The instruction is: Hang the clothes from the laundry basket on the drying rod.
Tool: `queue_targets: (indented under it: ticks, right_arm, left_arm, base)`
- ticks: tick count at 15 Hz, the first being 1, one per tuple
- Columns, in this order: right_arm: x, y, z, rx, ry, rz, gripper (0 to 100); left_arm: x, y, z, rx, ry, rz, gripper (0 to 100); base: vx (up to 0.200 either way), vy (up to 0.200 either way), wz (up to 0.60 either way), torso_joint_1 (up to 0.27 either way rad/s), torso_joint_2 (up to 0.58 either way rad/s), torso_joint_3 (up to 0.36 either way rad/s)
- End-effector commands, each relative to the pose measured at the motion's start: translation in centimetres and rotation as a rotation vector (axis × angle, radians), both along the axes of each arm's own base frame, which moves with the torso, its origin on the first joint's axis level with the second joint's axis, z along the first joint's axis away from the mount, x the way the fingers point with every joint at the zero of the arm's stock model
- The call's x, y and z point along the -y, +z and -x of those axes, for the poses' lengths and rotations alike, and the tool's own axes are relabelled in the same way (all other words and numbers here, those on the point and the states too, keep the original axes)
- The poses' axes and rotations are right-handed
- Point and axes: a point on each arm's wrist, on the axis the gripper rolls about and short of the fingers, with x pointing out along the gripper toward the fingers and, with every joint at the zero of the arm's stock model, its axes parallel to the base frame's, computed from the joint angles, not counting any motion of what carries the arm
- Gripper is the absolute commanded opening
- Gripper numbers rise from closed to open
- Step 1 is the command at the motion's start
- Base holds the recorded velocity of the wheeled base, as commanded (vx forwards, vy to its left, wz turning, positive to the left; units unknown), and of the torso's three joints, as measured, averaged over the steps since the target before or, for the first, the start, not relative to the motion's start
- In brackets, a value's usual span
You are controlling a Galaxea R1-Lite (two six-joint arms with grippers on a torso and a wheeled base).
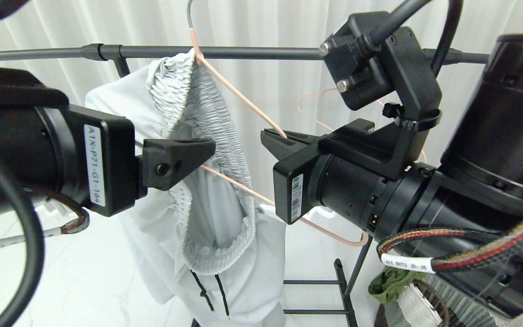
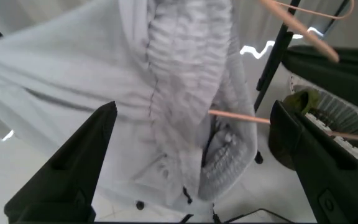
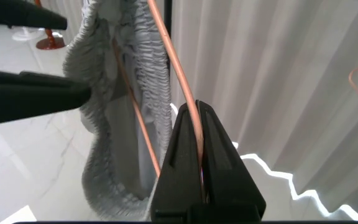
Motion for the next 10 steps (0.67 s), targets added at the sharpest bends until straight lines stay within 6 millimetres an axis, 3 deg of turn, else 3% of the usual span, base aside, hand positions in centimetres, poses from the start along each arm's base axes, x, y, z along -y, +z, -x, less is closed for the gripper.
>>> queue_targets:
  ticks: [1,4,6,10]
  right_arm:
    - [0.2,0.2,-0.1,0.009,-0.006,0.001,0]
    - [1.2,0.6,0.0,0.029,-0.013,0.002,0]
    - [2.2,0.1,0.5,0.029,-0.011,0.025,0]
    - [3.8,-0.4,1.6,0.035,0.007,0.047,0]
  left_arm:
    - [-1.7,0.5,0.7,0.033,0.004,-0.006,100]
    - [-5.3,1.4,1.2,0.139,0.018,-0.164,100]
    - [-7.2,1.9,1.6,0.188,-0.063,-0.209,100]
    - [-8.5,1.7,0.9,0.247,-0.150,-0.348,100]
  base:
    - [0.000,0.000,0.00,0.000,0.00,0.000]
    - [0.000,0.000,0.00,0.000,0.00,0.000]
    - [0.000,0.000,0.00,0.000,0.00,0.000]
    - [0.000,0.000,0.00,0.000,0.00,0.000]
